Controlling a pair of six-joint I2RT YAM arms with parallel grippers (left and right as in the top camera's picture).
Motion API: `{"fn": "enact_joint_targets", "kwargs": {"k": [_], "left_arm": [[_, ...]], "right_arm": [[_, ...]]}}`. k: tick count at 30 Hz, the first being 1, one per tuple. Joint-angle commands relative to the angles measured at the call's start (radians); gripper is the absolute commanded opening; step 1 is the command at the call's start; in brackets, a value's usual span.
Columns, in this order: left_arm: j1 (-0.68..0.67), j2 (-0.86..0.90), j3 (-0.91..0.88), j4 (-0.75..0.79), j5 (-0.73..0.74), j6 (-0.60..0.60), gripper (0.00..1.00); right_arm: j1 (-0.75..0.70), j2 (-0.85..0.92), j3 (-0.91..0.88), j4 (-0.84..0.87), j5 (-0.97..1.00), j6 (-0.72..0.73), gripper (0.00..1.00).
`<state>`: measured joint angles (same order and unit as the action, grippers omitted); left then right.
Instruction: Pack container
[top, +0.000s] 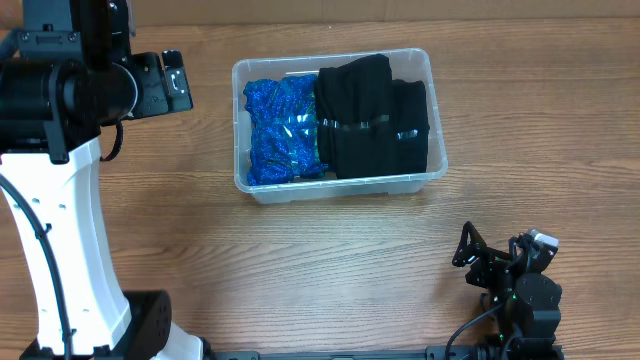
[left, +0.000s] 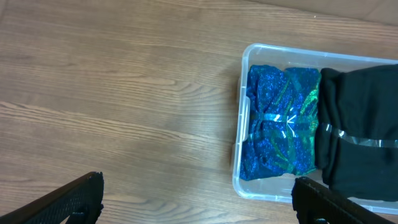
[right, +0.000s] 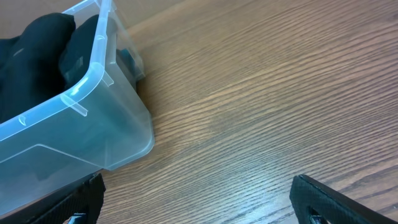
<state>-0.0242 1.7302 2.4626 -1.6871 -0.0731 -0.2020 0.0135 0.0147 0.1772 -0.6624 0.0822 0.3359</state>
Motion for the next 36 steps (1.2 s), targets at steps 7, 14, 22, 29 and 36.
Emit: {"fn": "enact_joint_targets", "kwargs": {"k": [7,14,22,29,36], "left_arm": [[-0.003,-0.608,-0.787,0.452,0.051,0.140,1.00],[-0.002,-1.073,-1.588,1.023,0.224,0.233,1.00],[-0.003,-1.546,-2.109,1.091,0.280,0.232,1.00],[-0.003,-1.728,-2.311,1.186,0.292,0.224,1.00],[-0.004,-1.726,-2.330,1.224,0.283,0.224,1.00]], "right_arm": [[-0.003,-0.012,-0.019,0.004,0.001,0.002,1.00],[-0.003,-0.012,-0.019,0.004,0.002,0.002,1.00],[-0.003,-0.012,-0.019,0.003,0.002,0.002,1.00],[-0.003,-0.012,-0.019,0.003,0.001,0.002,1.00],[-0.003,-0.012,-0.019,0.003,0.002,0.002,1.00]]}}
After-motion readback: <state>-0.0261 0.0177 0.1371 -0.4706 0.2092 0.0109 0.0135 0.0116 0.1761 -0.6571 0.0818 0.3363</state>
